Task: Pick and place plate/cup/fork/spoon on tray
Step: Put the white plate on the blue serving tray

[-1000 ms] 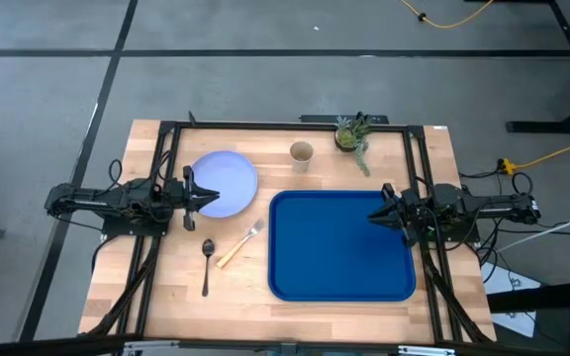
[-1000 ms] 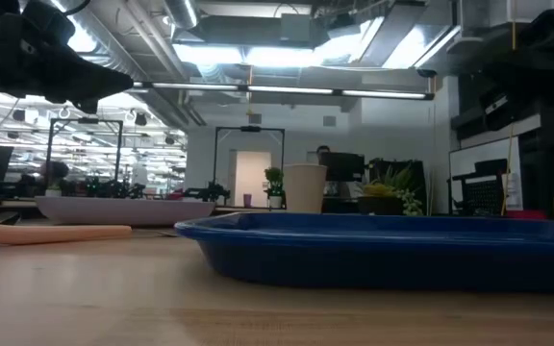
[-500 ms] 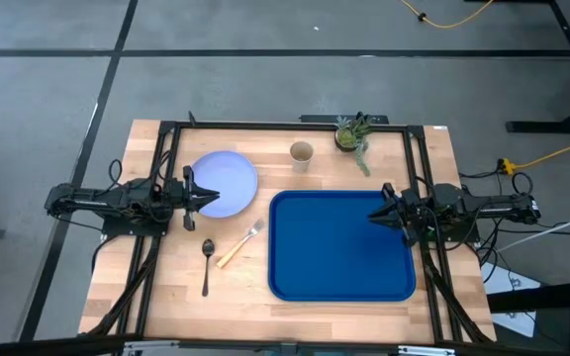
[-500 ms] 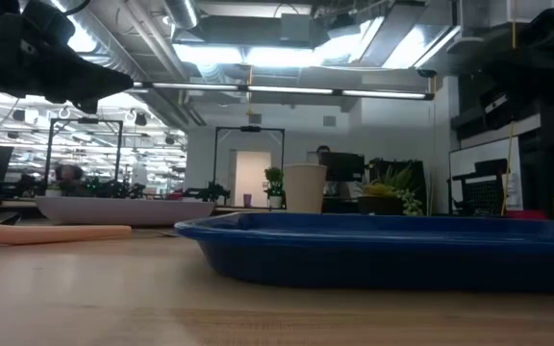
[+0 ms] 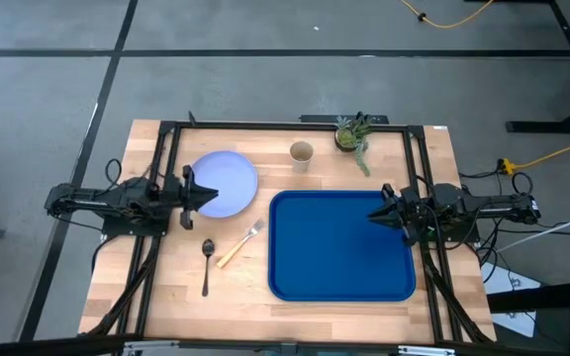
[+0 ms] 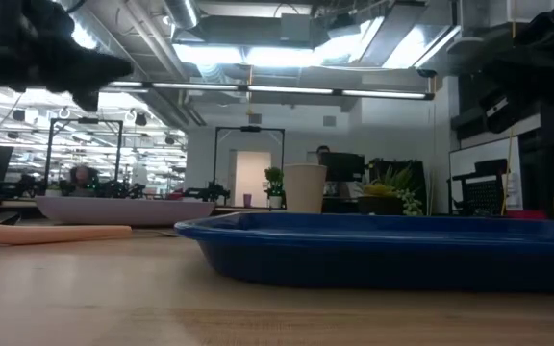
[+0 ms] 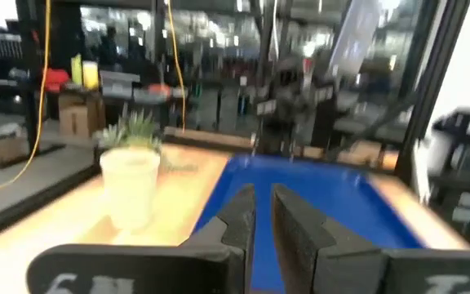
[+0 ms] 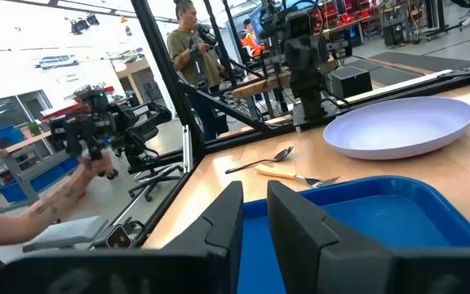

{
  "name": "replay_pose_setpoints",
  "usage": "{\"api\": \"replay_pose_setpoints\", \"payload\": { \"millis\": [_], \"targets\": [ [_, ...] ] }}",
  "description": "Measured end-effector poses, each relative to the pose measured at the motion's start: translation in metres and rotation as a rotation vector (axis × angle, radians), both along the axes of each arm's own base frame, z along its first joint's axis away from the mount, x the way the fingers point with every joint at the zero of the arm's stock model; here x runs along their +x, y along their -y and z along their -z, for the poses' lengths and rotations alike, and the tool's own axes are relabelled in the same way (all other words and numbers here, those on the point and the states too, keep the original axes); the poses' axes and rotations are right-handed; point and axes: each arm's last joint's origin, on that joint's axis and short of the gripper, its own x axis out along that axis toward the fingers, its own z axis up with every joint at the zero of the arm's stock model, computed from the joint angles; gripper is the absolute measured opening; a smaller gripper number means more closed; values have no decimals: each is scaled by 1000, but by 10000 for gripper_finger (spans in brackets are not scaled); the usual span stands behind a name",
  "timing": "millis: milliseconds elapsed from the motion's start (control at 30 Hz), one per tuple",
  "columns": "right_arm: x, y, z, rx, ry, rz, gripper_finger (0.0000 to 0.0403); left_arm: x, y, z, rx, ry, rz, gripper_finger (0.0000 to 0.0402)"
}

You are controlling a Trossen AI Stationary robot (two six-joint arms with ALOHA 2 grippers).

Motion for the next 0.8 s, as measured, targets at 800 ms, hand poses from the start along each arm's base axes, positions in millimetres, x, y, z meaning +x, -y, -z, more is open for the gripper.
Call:
{"api": "replay_pose_setpoints", "payload": {
  "millis": [800],
  "targets": [
    [0,5,-4,66,38,155,65,0,2,-38,-94,319,93,34]
  ]
}}
